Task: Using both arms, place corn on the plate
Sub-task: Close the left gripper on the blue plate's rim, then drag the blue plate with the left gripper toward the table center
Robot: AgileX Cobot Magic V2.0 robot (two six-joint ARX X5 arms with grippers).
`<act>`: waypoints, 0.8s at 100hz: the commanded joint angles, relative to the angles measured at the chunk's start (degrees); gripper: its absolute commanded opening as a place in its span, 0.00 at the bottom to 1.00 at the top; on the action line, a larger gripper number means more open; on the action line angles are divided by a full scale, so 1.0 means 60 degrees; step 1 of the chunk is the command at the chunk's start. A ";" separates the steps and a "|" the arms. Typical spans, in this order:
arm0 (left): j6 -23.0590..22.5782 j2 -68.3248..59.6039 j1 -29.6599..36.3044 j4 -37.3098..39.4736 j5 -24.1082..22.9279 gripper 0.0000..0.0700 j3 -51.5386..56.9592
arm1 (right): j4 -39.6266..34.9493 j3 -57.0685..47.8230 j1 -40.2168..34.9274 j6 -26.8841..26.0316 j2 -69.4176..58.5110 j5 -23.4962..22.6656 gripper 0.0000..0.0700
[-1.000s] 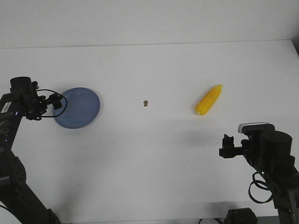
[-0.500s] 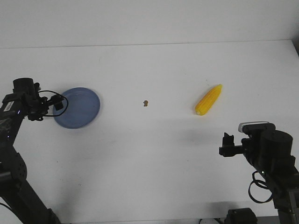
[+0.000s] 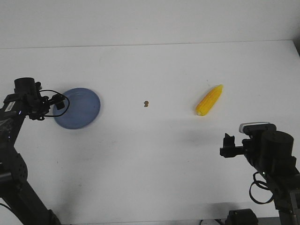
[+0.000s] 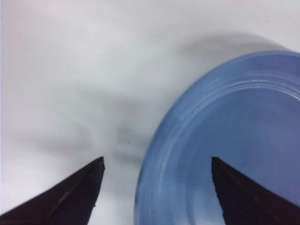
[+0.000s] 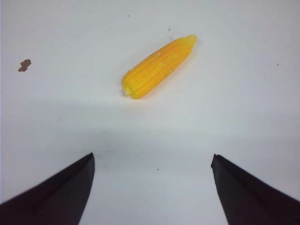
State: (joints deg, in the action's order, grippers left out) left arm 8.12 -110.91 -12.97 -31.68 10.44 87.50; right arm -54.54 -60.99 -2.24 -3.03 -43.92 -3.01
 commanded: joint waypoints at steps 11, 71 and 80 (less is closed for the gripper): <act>0.0025 -0.0375 0.0055 0.0007 0.0025 0.68 0.0182 | 0.0084 -0.0175 -0.0004 -0.0033 -0.0066 0.0000 0.76; -0.0004 -0.0805 0.0084 -0.0339 0.0619 0.01 0.0182 | 0.0076 -0.0175 0.0000 -0.0033 -0.0066 -0.0004 0.76; -0.0004 -0.0710 -0.0004 -0.0448 0.1198 0.01 0.0186 | 0.0069 -0.0175 -0.0004 -0.0033 -0.0066 -0.0004 0.76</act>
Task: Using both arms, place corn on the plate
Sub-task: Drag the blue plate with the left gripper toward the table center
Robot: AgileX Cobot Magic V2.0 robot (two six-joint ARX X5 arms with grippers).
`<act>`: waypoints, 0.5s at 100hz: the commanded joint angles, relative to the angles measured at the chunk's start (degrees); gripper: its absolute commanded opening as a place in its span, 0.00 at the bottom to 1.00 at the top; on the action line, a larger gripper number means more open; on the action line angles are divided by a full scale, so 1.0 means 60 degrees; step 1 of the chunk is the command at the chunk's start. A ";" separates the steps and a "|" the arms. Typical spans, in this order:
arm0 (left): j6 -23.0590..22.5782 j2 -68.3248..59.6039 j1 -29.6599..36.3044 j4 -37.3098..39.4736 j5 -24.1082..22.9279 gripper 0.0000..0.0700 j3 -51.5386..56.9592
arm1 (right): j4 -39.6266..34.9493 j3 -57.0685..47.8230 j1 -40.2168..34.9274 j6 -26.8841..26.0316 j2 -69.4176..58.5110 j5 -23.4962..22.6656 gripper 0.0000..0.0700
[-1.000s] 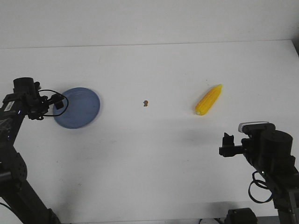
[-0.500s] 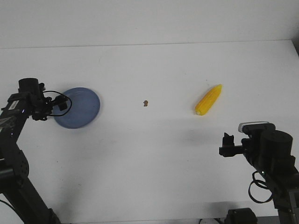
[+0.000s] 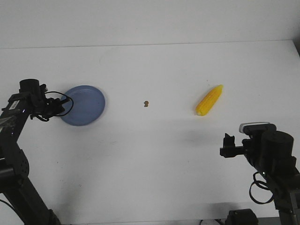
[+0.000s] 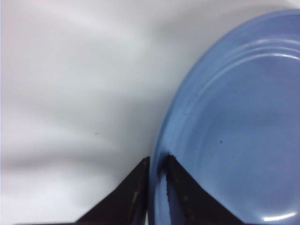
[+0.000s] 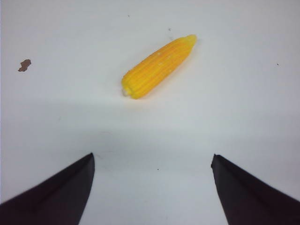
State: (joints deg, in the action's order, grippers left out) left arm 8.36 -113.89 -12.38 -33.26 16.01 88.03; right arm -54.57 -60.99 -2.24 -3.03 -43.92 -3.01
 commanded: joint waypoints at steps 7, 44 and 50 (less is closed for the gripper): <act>-0.0044 -0.0062 -0.0204 -0.0255 0.0852 0.01 0.0098 | 0.0069 -0.0175 0.0000 -0.0033 -0.0066 -0.0004 0.76; -0.0047 0.1898 -0.0160 -0.1042 0.3144 0.01 0.0095 | 0.0007 -0.0175 0.0000 -0.0036 -0.0066 -0.0004 0.76; -0.0044 0.2138 0.0033 -0.1118 0.3195 0.01 0.0095 | 0.0011 -0.0175 -0.0004 -0.0033 -0.0066 0.0000 0.76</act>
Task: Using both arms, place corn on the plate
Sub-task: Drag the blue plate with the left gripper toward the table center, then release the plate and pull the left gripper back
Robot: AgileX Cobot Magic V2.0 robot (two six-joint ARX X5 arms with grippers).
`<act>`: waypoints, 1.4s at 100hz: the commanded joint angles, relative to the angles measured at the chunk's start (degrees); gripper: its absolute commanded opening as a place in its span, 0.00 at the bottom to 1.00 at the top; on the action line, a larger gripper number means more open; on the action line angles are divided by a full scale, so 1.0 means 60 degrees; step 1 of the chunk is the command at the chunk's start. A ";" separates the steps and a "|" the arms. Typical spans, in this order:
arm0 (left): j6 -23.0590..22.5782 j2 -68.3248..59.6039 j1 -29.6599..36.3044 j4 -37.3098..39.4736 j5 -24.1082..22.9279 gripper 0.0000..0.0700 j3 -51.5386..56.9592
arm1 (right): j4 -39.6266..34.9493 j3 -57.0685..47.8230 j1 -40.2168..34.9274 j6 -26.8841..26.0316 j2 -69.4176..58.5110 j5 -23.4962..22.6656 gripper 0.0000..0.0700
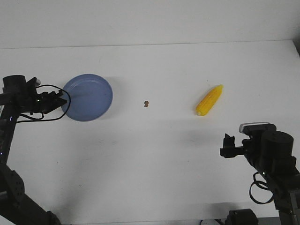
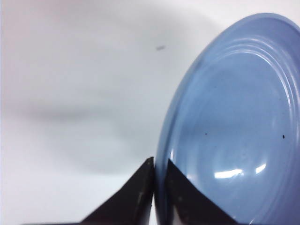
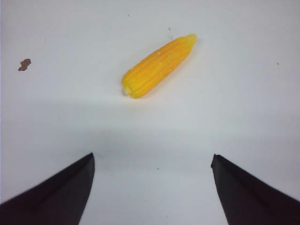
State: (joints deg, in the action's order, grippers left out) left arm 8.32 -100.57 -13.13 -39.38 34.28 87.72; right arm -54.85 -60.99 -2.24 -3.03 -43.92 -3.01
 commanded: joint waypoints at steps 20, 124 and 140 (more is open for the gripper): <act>-0.0040 0.0237 0.1311 -0.0313 0.0153 0.01 0.0135 | 0.0058 -0.0175 0.0000 -0.0033 -0.0066 0.0000 0.76; 0.0033 0.0233 0.5672 0.1934 -0.0495 0.01 -0.3279 | -0.0015 -0.0175 0.0000 -0.0029 -0.0066 0.0000 0.76; 0.0055 0.0229 0.5672 0.2127 -0.0499 0.01 -0.3661 | -0.0015 -0.0175 0.0000 -0.0029 -0.0066 0.0000 0.76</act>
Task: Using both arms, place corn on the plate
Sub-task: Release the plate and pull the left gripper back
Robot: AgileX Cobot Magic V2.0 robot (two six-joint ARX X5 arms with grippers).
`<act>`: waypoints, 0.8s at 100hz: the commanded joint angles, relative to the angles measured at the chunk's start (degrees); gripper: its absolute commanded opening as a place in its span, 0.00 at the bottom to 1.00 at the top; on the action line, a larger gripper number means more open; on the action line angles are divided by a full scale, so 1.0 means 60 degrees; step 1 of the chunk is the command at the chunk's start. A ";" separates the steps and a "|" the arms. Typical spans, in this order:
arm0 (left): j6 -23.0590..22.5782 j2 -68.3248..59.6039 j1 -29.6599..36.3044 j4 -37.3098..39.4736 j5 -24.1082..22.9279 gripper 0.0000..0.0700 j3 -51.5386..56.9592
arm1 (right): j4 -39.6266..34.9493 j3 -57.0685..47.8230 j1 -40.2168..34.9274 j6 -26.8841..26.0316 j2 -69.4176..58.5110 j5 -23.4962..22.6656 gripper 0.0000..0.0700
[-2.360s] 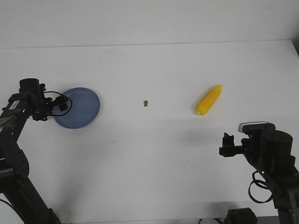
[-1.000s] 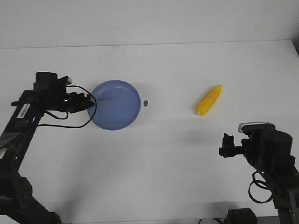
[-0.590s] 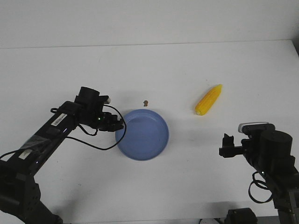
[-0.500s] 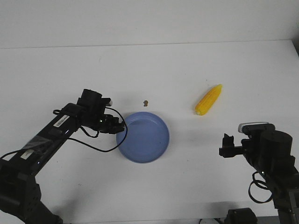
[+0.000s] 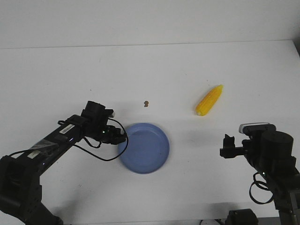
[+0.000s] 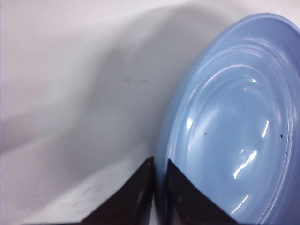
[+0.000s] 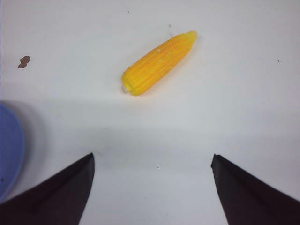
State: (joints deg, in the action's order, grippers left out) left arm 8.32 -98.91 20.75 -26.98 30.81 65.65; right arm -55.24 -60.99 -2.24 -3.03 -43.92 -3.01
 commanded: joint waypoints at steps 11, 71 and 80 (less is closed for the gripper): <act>0.0062 -0.0055 0.0025 0.0208 0.0084 0.02 -0.0106 | 0.0051 -0.0175 0.0000 -0.0029 -0.0066 0.0000 0.76; 0.0138 -0.0058 0.0029 0.0230 -0.0361 0.33 -0.0226 | 0.0047 -0.0175 -0.0004 -0.0025 -0.0066 -0.0004 0.76; 0.0138 -0.0058 0.0029 0.0233 -0.0357 0.41 -0.0226 | 0.0047 -0.0175 -0.0004 -0.0025 -0.0066 -0.0004 0.76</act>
State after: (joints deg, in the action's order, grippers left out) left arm 8.67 -98.87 20.75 -25.45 28.80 64.05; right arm -55.24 -60.99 -2.24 -3.03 -43.92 -3.01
